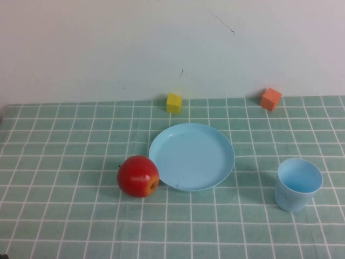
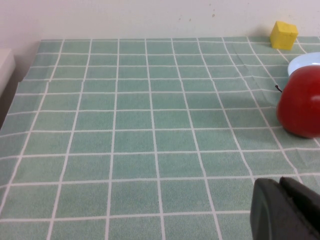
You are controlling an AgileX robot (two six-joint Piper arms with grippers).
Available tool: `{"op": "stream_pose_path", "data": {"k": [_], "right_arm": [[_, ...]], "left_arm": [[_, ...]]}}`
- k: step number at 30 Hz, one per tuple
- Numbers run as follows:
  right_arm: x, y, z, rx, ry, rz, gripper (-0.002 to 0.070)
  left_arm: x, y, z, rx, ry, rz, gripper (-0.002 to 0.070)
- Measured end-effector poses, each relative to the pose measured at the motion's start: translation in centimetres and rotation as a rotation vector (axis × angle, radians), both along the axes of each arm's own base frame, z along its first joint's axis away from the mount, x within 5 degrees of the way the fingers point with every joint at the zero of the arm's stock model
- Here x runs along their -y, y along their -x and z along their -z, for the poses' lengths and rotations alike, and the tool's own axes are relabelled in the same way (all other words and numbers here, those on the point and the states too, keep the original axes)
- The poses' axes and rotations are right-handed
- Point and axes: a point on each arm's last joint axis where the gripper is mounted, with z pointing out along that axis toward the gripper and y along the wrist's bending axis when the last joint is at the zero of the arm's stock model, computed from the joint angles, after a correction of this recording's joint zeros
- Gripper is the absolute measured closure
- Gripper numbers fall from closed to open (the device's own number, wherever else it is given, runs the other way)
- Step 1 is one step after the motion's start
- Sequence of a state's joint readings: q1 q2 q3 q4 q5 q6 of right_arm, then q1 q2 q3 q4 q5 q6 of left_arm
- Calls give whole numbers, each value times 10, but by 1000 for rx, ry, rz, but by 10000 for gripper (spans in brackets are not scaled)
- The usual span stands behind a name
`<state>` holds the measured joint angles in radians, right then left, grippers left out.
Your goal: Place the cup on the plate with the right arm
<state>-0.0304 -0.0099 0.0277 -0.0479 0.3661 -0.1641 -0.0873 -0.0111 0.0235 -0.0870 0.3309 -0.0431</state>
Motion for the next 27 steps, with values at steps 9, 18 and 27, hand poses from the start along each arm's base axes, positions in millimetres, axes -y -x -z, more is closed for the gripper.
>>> {"op": "stream_pose_path", "data": {"k": [9, 18, 27], "right_arm": [[2, 0, 0, 2, 55, -1, 679], [1, -6, -26, 295, 162, -24, 679], [-9, 5, -74, 838, 173, -85, 679]], "left_arm": [[0, 0, 0, 0, 0, 0, 678], [0, 0, 0, 0, 0, 0, 678], [0, 0, 0, 0, 0, 0, 678]]}}
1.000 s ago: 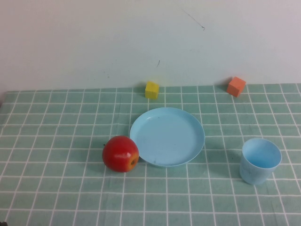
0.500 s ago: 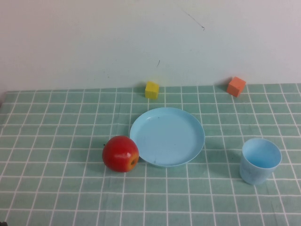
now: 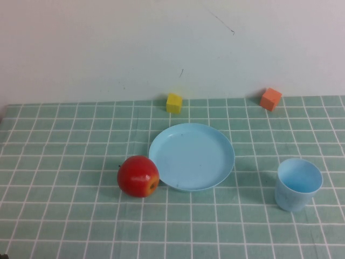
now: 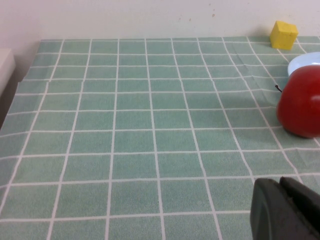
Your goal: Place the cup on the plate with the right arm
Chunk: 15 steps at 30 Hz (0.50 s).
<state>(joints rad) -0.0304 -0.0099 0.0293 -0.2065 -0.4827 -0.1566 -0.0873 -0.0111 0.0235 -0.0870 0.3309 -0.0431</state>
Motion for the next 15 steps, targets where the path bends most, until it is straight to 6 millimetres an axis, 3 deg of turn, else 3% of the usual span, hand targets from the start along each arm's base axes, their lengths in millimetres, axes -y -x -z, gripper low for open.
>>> {"op": "stream_pose_path", "data": {"k": [6, 11, 15], "right_arm": [[-2, 14, -20, 263, -17, -42, 679], [1, 17, -26, 305, -77, -42, 679], [2, 24, -58, 285, -76, -19, 679]], "left_arm": [[0, 0, 0, 0, 0, 0, 678], [0, 0, 0, 0, 0, 0, 678], [0, 0, 0, 0, 0, 0, 678]]}}
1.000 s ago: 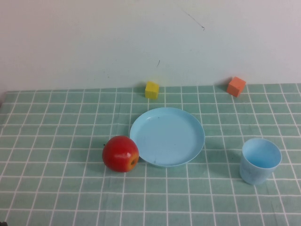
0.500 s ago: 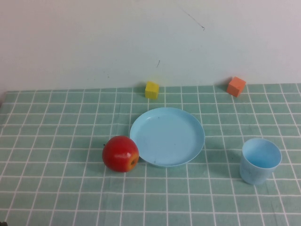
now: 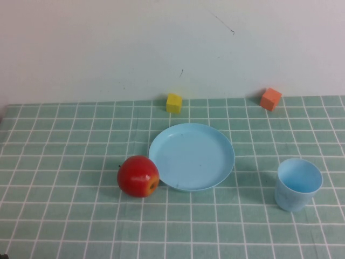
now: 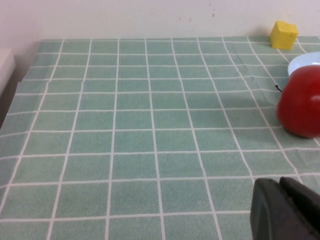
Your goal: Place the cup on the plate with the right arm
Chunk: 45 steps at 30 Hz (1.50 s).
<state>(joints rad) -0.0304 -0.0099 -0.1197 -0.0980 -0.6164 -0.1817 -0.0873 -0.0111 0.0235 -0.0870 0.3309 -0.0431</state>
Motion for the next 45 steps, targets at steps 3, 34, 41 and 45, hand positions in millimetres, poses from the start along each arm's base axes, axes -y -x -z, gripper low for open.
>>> {"op": "stream_pose_path", "data": {"k": [3, 34, 41, 45], "right_arm": [[1, 10, -31, -65, -14, 15, 679], [-24, -243, 35, -1789, 160, -439, 452], [-27, -281, 55, -1866, 142, -499, 253], [-44, -292, 74, -1925, 184, -548, 246]], "left_arm": [[0, 0, 0, 0, 0, 0, 678], [0, 0, 0, 0, 0, 0, 678], [0, 0, 0, 0, 0, 0, 678], [0, 0, 0, 0, 0, 0, 678]]}}
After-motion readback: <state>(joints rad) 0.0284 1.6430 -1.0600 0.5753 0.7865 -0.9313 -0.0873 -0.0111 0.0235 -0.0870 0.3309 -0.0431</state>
